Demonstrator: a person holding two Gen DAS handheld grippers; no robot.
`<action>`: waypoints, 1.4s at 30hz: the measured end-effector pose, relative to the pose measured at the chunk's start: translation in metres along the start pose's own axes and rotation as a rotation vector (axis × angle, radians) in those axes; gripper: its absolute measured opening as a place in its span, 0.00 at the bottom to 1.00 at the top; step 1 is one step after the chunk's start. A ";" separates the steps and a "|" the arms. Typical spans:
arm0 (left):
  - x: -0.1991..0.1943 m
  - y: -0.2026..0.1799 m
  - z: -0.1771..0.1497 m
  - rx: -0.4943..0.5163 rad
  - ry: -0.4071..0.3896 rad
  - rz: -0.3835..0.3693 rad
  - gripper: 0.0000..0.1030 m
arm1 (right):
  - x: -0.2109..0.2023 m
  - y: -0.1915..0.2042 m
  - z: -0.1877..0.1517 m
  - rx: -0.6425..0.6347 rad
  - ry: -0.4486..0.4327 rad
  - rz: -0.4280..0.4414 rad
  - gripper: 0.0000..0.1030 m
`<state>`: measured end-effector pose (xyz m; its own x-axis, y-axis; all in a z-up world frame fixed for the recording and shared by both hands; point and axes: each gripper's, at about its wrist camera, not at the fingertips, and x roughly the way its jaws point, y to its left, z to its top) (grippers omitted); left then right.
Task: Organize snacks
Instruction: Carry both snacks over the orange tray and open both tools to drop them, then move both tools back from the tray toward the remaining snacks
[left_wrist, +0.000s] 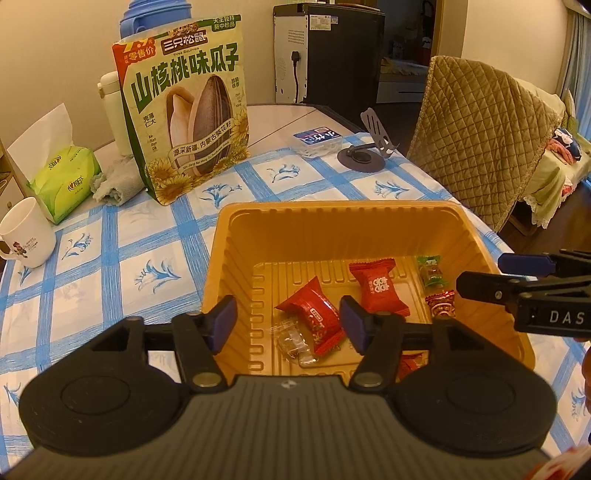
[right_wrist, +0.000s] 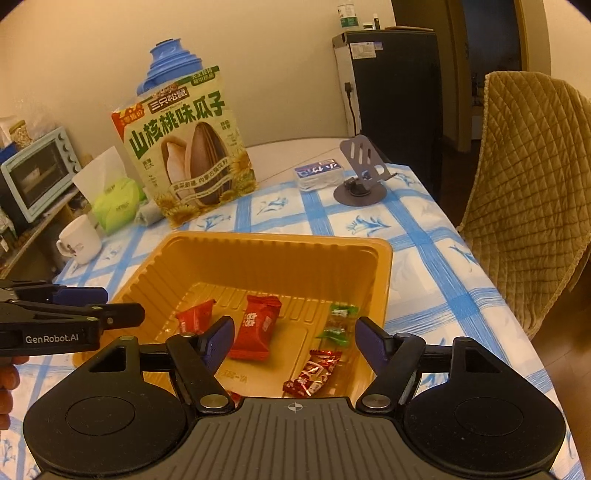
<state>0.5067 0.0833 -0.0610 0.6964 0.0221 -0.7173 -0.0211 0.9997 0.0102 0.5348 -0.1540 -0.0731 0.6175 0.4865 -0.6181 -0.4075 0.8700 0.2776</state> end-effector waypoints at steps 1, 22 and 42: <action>-0.001 0.000 0.000 0.001 -0.003 0.000 0.63 | -0.001 0.001 0.000 0.000 0.000 0.000 0.70; -0.065 -0.019 -0.023 0.004 -0.062 -0.026 0.72 | -0.055 0.007 -0.016 0.025 -0.018 0.025 0.79; -0.176 -0.065 -0.105 0.036 -0.089 -0.022 0.72 | -0.161 0.027 -0.082 -0.040 -0.004 0.096 0.79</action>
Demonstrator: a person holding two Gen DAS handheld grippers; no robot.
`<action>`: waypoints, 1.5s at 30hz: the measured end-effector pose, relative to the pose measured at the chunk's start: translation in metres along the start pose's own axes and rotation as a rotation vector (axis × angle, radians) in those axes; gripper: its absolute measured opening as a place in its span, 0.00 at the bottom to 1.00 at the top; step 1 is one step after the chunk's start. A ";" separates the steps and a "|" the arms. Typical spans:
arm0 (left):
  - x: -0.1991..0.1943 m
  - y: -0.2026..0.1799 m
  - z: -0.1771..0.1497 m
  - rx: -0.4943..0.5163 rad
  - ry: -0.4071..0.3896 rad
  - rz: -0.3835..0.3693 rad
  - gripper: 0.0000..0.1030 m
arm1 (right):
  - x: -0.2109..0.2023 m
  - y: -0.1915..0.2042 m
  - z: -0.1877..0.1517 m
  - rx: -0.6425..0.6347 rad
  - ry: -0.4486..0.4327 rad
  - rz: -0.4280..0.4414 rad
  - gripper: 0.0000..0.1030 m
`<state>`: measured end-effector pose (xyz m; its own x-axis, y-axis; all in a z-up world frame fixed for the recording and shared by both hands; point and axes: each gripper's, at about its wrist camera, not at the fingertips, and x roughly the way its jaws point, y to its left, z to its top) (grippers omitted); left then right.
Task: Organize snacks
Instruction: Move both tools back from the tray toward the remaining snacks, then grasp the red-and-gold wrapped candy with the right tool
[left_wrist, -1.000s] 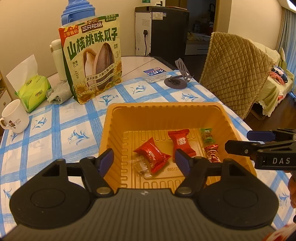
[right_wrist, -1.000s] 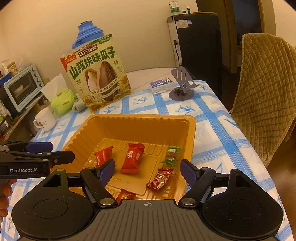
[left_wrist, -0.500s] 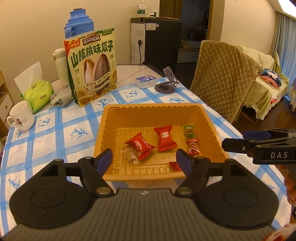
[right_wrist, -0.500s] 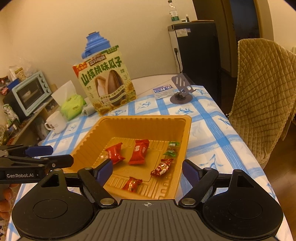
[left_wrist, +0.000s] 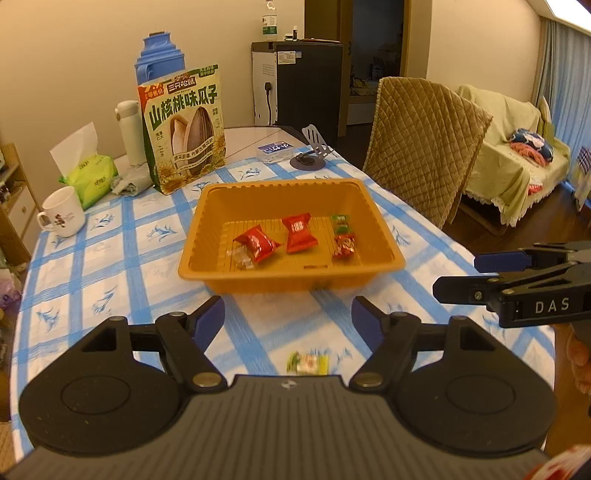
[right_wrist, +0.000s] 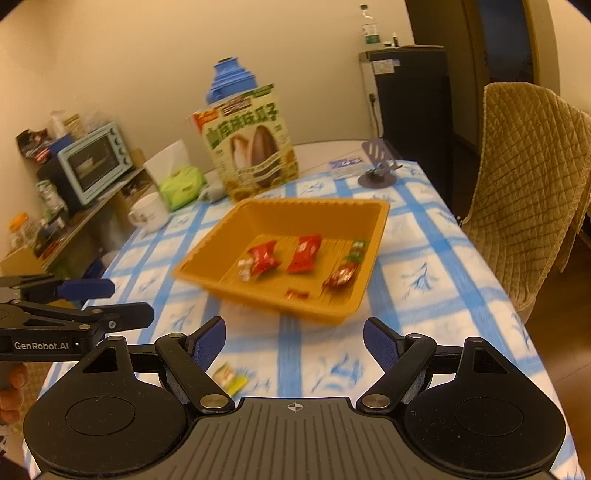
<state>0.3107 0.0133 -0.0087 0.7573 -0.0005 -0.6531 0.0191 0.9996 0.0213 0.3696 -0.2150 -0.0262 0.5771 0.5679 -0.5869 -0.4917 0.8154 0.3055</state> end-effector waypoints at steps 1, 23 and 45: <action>-0.006 -0.002 -0.004 0.002 -0.001 0.003 0.72 | -0.004 0.002 -0.005 -0.007 0.005 0.004 0.79; -0.076 0.000 -0.095 -0.139 0.097 0.077 0.72 | -0.032 0.035 -0.076 -0.075 0.160 0.098 0.79; -0.067 0.005 -0.126 -0.183 0.185 0.123 0.71 | -0.003 0.052 -0.113 -0.126 0.278 0.126 0.79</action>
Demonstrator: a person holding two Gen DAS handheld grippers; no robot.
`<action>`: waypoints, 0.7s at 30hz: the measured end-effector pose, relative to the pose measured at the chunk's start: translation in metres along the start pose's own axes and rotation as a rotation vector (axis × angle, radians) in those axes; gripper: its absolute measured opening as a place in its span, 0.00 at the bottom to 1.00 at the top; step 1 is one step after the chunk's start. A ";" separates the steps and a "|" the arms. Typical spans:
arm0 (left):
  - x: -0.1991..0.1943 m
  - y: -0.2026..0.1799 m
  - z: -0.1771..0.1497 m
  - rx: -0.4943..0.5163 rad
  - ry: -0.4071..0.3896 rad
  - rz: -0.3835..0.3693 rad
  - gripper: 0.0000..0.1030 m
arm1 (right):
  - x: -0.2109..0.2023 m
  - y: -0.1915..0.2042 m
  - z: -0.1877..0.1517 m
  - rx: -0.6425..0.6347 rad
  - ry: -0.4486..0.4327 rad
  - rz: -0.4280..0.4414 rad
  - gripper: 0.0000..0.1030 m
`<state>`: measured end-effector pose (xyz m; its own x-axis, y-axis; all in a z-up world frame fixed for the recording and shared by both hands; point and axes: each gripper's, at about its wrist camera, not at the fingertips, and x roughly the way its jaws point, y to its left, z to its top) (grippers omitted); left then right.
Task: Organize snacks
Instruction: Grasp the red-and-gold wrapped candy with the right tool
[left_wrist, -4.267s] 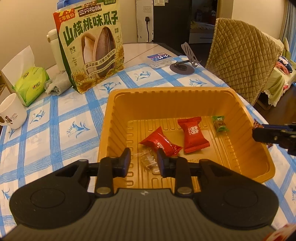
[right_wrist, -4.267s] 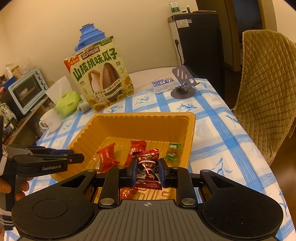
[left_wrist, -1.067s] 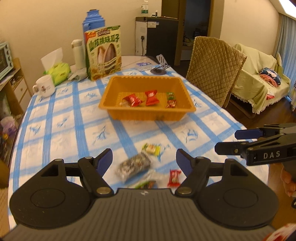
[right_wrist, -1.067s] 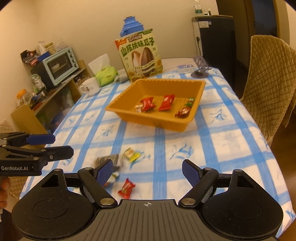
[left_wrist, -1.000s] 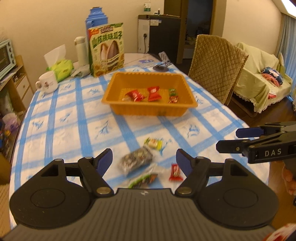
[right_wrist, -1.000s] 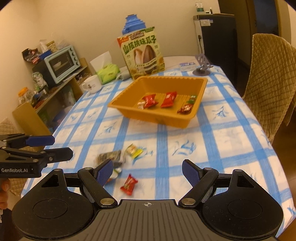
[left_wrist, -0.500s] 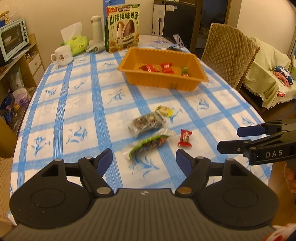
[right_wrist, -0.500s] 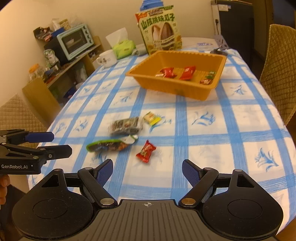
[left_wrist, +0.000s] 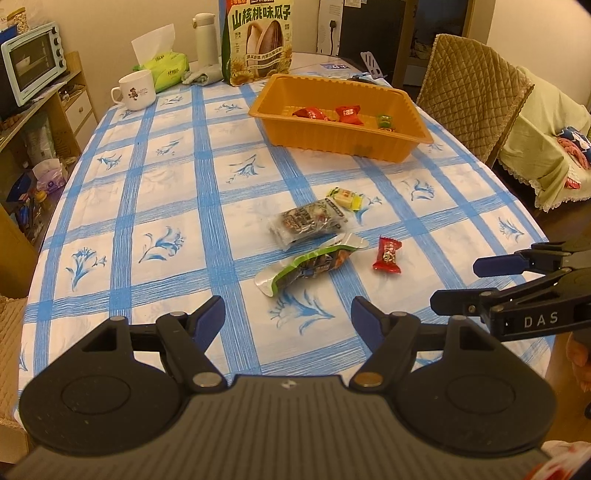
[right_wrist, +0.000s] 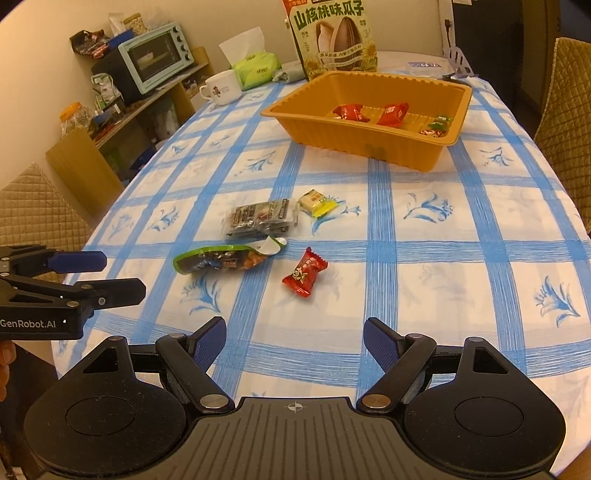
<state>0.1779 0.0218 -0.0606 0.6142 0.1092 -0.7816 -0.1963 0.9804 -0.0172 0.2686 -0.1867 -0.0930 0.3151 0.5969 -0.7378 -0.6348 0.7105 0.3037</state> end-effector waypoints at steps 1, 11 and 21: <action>0.001 0.000 0.000 -0.001 0.002 0.000 0.71 | 0.002 0.000 0.000 0.000 0.003 -0.002 0.79; 0.015 0.007 0.005 0.003 0.011 -0.004 0.68 | 0.020 0.001 0.006 -0.009 0.002 -0.019 0.79; 0.030 0.011 0.019 0.025 0.009 -0.011 0.67 | 0.043 -0.002 0.019 0.018 0.003 -0.027 0.57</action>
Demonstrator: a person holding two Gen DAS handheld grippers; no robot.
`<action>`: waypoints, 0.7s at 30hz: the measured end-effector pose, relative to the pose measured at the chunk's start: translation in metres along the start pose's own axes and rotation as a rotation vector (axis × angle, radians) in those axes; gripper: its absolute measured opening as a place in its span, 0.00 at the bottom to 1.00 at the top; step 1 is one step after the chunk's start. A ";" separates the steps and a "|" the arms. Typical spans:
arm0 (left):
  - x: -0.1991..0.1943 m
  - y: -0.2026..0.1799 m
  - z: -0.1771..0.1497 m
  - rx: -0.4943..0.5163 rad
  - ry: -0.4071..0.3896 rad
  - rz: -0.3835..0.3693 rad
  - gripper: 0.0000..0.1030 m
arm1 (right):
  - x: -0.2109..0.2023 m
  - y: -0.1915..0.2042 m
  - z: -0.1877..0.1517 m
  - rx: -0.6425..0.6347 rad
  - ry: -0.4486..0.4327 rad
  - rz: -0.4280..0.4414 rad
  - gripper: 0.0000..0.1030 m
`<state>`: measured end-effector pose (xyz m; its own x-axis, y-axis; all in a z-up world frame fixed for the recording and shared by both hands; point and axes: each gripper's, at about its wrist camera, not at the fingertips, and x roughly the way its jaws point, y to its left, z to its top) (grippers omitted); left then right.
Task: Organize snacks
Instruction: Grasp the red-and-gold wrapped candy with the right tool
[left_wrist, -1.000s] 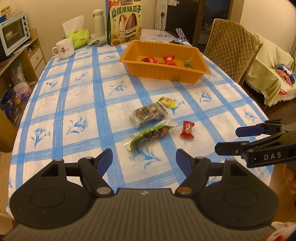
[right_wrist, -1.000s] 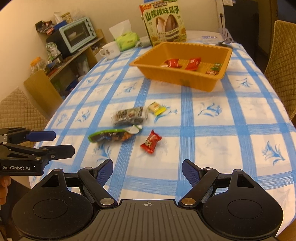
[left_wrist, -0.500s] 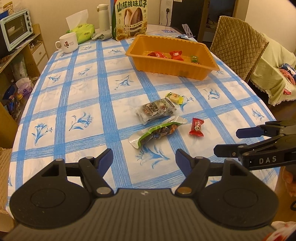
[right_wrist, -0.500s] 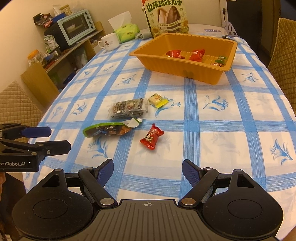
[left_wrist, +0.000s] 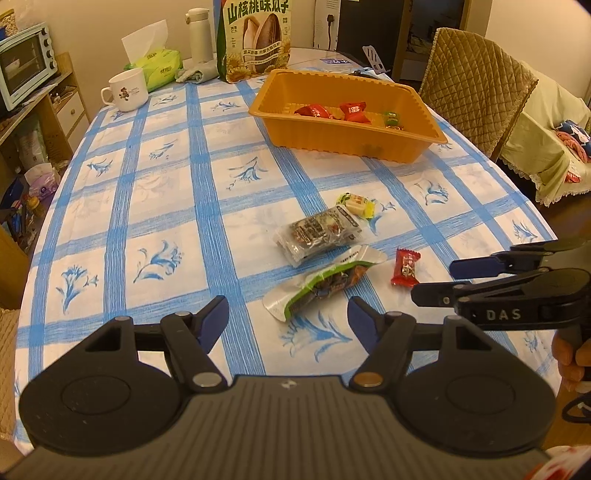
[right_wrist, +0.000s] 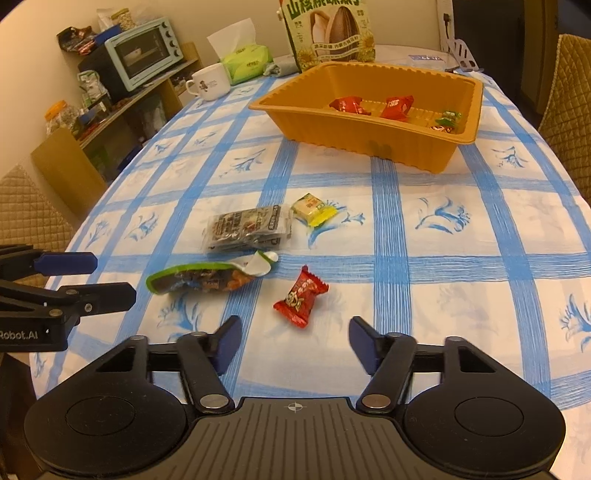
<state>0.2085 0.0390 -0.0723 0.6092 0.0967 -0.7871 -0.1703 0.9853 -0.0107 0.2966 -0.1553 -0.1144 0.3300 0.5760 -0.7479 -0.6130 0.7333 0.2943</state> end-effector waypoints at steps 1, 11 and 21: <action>0.002 0.000 0.001 0.003 -0.001 -0.002 0.67 | 0.003 -0.001 0.001 0.006 0.002 -0.001 0.54; 0.014 0.005 0.010 0.016 0.006 -0.014 0.66 | 0.022 -0.001 0.012 0.047 0.008 -0.022 0.35; 0.021 0.009 0.017 0.025 0.008 -0.029 0.66 | 0.035 0.001 0.017 0.030 0.006 -0.051 0.25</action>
<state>0.2330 0.0519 -0.0787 0.6071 0.0665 -0.7918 -0.1331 0.9909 -0.0188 0.3195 -0.1285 -0.1300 0.3558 0.5355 -0.7660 -0.5736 0.7722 0.2733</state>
